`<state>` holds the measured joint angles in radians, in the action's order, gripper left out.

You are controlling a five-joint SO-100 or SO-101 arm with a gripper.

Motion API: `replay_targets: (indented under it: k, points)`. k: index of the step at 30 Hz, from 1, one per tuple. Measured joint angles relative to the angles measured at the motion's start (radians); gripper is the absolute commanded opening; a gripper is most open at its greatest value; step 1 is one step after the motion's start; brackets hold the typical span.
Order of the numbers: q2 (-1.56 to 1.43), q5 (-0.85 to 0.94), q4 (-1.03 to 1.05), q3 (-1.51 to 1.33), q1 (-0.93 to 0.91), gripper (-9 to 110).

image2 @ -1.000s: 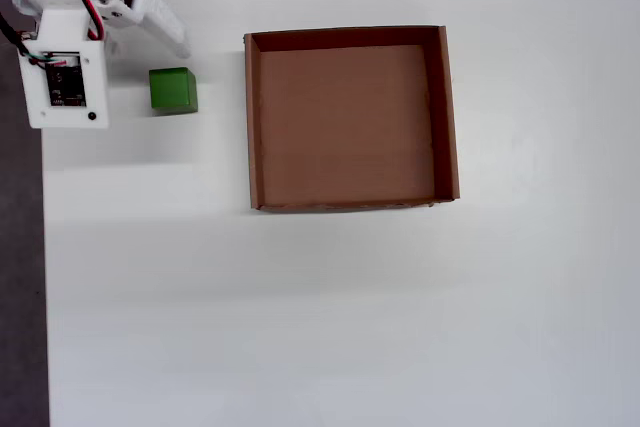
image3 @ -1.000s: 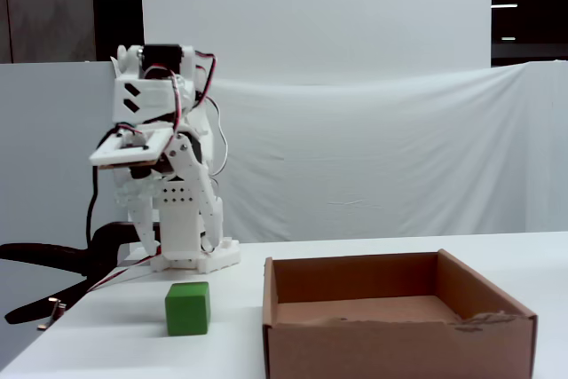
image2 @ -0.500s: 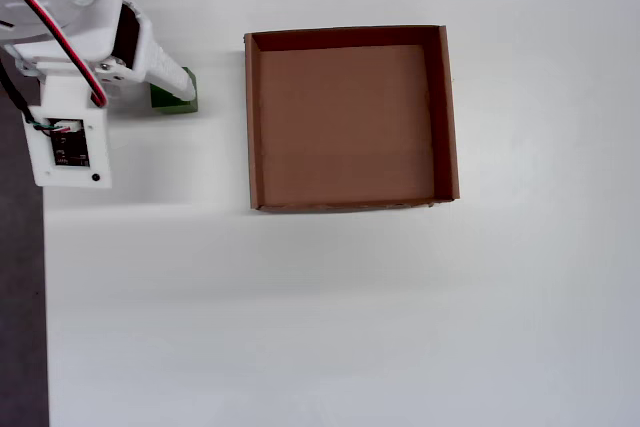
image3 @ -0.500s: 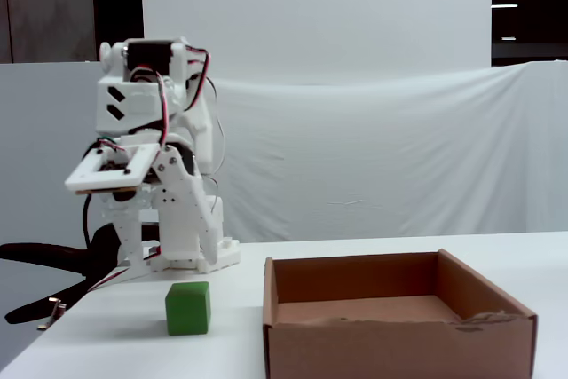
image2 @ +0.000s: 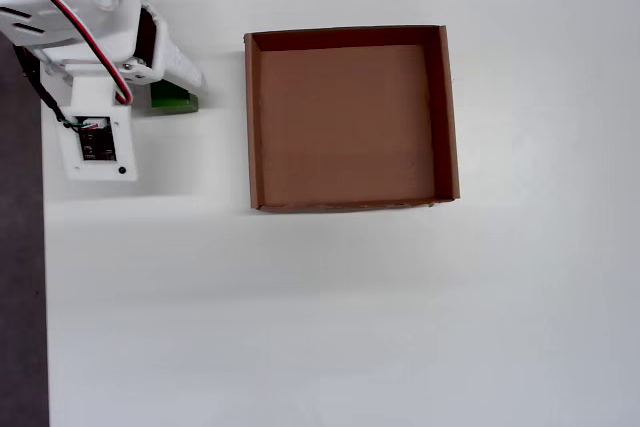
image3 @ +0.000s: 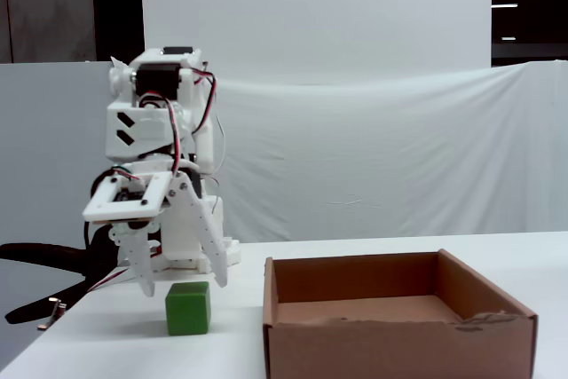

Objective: Grasp a green cube and put it in a box.

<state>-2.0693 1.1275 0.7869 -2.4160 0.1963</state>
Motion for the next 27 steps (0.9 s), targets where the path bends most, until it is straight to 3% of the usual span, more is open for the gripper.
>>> replay_targets:
  k: [27]
  points:
    - [0.077, -0.037, -0.029, 0.000, 0.037, 22]
